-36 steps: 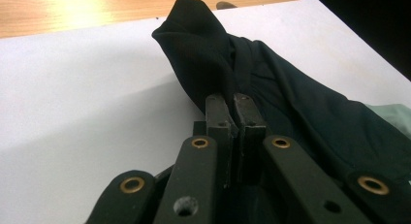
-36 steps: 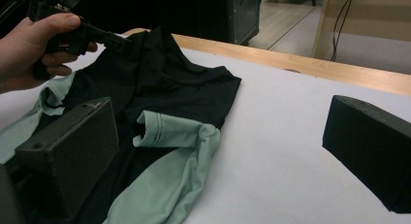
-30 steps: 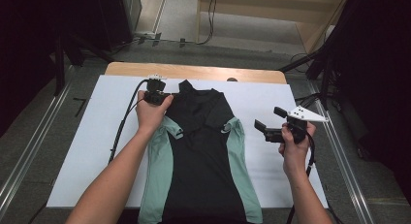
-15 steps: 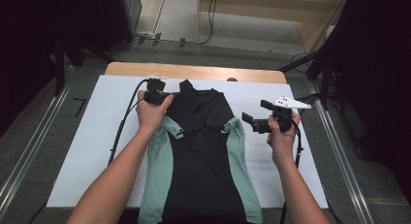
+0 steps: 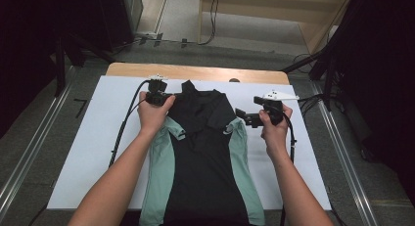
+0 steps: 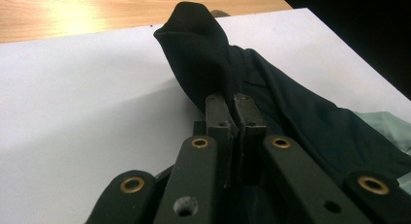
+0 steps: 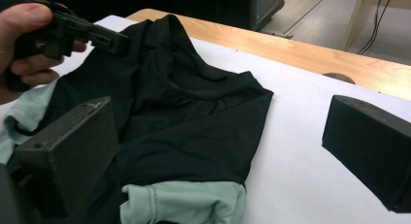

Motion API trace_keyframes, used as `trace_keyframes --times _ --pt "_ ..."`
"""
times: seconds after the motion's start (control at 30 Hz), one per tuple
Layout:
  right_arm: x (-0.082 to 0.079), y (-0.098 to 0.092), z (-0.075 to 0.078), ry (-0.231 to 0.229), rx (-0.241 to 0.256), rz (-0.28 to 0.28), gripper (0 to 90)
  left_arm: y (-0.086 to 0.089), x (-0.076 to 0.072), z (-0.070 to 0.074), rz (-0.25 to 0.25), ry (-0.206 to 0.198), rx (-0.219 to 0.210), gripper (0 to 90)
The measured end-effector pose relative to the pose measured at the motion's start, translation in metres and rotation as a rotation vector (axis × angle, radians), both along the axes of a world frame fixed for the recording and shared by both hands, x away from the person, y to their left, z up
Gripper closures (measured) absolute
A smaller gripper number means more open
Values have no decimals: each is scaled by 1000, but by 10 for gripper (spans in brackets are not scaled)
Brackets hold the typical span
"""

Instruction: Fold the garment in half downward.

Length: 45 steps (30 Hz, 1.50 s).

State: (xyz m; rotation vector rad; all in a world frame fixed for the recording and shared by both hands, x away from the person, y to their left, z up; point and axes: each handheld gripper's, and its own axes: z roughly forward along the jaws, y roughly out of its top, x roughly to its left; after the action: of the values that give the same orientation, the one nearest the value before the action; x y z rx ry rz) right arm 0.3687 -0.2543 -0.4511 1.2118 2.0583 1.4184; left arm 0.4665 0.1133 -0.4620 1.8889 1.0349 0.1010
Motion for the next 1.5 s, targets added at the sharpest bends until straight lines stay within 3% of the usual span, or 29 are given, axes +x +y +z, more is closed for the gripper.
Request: trace_keyframes --times 0.43,0.8,1.03,1.33,1.5 --pt "31 11 -6 49 -20 7 0 1 1 -1 1 0 1 873" --pt "52 18 -15 113 -7 -2 46 -1 1 -1 1 -3 -6 873" --pt "66 19 -26 181 30 -9 141 -1 1 -1 2 -2 -27 873" --pt "85 30 -38 273 -35 -38 377 -1 1 -1 0 -3 -20 873" --pt "93 34 -45 304 -82 -48 417 -1 1 -1 1 -2 -20 873"
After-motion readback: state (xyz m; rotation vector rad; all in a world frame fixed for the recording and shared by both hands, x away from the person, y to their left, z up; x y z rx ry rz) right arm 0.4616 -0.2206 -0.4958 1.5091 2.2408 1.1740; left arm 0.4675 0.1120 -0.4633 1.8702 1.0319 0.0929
